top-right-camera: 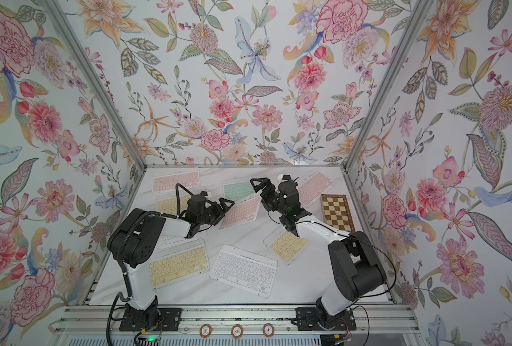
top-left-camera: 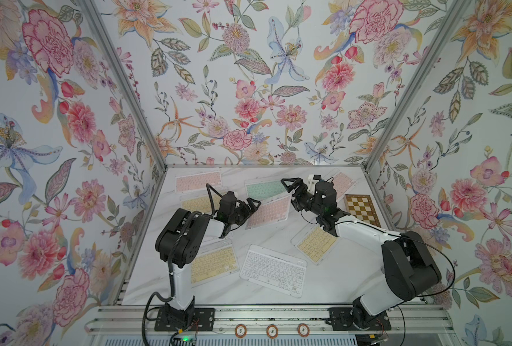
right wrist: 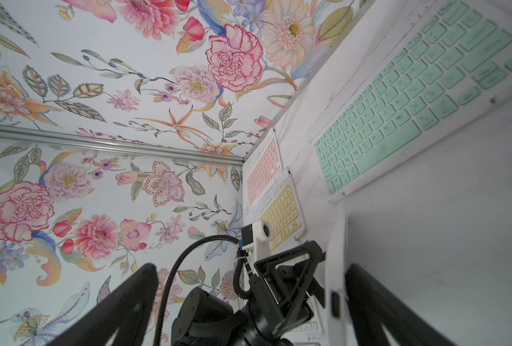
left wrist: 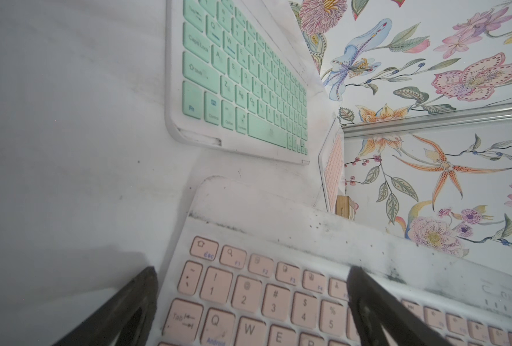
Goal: Stack the numeric keypads
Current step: Pick up the numeric keypad from the center of the board.
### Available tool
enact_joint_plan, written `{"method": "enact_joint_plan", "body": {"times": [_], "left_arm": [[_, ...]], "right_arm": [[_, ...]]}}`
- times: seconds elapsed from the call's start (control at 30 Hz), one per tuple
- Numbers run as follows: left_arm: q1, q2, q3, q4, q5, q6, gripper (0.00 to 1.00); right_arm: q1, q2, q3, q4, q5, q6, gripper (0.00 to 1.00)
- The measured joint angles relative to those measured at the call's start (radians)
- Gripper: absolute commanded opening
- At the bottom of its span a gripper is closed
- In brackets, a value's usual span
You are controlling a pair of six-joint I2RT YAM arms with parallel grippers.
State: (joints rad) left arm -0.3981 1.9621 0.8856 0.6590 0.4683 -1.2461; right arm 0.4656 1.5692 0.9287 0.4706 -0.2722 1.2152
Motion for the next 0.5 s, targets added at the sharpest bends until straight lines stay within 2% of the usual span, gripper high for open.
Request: {"method": "enact_joint_plan", "body": {"times": [0.17, 0.23, 0.37, 0.5], "left_arm": [[0.000, 0.000, -0.002, 0.002, 0.000, 0.000, 0.99], [0.000, 0.000, -0.002, 0.002, 0.000, 0.000, 0.99], [0.000, 0.000, -0.006, 0.009, 0.000, 0.000, 0.99], [0.000, 0.000, -0.010, 0.016, 0.000, 0.002, 0.99]], "right_arm": [[0.004, -0.015, 0.001, -0.122, 0.001, -0.081, 0.87], [0.005, -0.015, 0.006, -0.169, -0.002, -0.115, 0.79], [0.005, -0.013, 0.043, -0.255, -0.015, -0.188, 0.55], [0.005, -0.013, 0.070, -0.307, -0.024, -0.266, 0.46]]}}
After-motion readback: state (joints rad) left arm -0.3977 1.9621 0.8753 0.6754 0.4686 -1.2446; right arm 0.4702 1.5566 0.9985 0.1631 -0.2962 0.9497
